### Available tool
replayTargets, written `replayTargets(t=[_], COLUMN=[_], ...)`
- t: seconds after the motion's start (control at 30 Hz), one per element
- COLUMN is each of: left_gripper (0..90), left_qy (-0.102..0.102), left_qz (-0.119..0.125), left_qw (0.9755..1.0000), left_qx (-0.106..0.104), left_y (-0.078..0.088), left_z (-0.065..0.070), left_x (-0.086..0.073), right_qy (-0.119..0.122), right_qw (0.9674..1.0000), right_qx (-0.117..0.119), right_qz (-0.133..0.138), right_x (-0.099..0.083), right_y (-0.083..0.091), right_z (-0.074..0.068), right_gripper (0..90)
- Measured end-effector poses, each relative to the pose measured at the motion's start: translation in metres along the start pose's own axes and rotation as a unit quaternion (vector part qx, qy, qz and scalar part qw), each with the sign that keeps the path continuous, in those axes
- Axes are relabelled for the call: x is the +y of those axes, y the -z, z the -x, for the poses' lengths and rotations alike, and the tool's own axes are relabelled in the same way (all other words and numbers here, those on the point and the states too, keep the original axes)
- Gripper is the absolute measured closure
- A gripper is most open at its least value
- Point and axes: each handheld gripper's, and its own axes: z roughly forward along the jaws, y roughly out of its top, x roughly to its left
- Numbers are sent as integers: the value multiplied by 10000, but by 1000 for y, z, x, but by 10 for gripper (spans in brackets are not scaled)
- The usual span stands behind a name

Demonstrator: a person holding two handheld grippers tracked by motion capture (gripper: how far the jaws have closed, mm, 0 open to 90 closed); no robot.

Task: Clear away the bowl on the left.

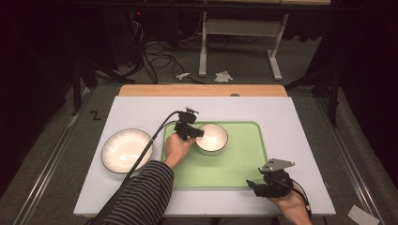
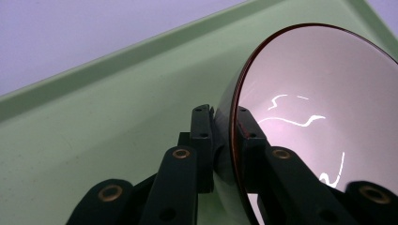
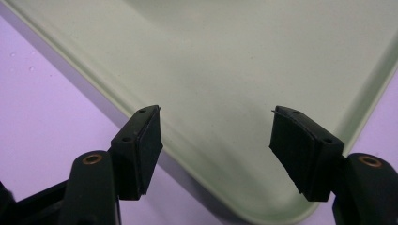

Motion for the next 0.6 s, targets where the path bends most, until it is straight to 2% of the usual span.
replayTargets(t=[0.07,0.13,0.27,0.47,0.6], left_gripper=[753,686,592,525,495], left_qy=[5,-85,-149,-334,-465], left_qz=[4,59,201,249,300], left_qw=[10000,9999,9997,9991,9984], left_qx=[9,55,-13,-66,-100], left_y=[0,2,9,18,24], left_z=[-1,0,4,6,7], left_x=[1,1,5,5,6], right_qy=[7,-11,-59,-41,-166], right_qw=[10000,10000,10000,10000,9997], right_qx=[-24,-15,-4,-6,171], right_qz=[8,20,30,45,95], right_x=[0,-1,-1,0,2], right_y=[0,1,1,2,1], right_z=[1,2,3,3,6], right_gripper=[356,356,356,356,360])
